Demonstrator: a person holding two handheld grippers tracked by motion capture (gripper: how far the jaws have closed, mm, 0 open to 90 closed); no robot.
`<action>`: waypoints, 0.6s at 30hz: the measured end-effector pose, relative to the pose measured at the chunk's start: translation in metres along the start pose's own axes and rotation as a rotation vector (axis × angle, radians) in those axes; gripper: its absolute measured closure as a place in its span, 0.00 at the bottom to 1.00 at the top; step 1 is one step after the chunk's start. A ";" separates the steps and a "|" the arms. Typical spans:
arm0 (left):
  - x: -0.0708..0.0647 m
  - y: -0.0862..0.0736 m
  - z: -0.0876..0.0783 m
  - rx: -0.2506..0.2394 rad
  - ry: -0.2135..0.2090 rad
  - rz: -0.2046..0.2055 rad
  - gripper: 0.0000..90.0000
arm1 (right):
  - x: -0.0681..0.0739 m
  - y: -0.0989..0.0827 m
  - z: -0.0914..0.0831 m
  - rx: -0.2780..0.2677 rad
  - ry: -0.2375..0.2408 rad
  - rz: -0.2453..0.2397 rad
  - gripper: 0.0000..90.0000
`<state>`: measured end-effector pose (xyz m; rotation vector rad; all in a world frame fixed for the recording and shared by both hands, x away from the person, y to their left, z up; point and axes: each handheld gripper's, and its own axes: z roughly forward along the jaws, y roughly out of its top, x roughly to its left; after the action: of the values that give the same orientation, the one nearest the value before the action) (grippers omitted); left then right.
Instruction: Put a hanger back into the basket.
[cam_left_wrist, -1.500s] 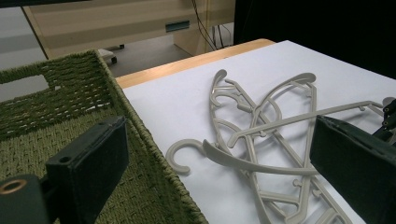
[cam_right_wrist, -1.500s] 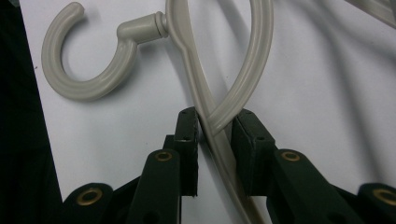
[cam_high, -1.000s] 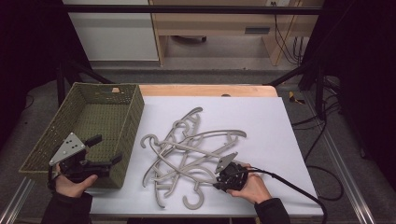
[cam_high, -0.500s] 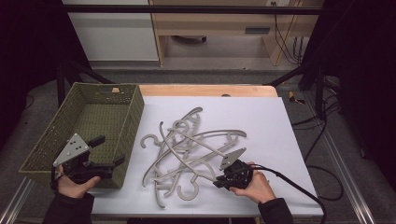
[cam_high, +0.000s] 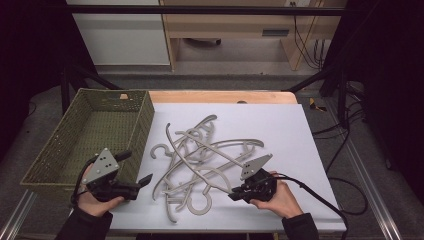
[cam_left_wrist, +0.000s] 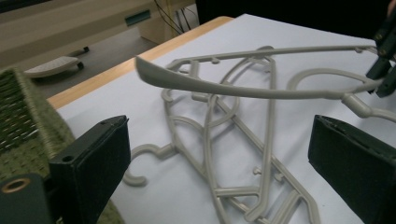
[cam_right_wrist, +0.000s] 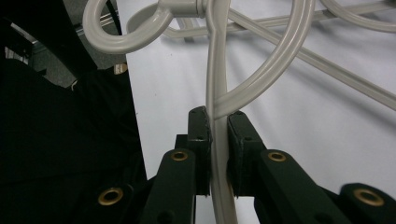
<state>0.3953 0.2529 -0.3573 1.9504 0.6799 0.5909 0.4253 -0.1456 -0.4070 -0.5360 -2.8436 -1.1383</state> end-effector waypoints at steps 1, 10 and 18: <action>-0.002 0.001 0.002 0.005 -0.008 0.010 0.06 | 0.001 0.001 -0.001 -0.001 -0.001 0.010 0.90; -0.023 0.010 0.022 0.047 -0.079 0.114 0.08 | 0.004 0.010 -0.003 -0.005 0.051 -0.025 0.90; -0.042 0.014 0.039 0.126 -0.108 0.286 0.09 | 0.005 0.010 0.000 0.024 0.100 -0.028 0.90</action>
<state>0.3935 0.1945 -0.3666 2.1993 0.3804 0.6216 0.4237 -0.1379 -0.3996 -0.4263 -2.7851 -1.1004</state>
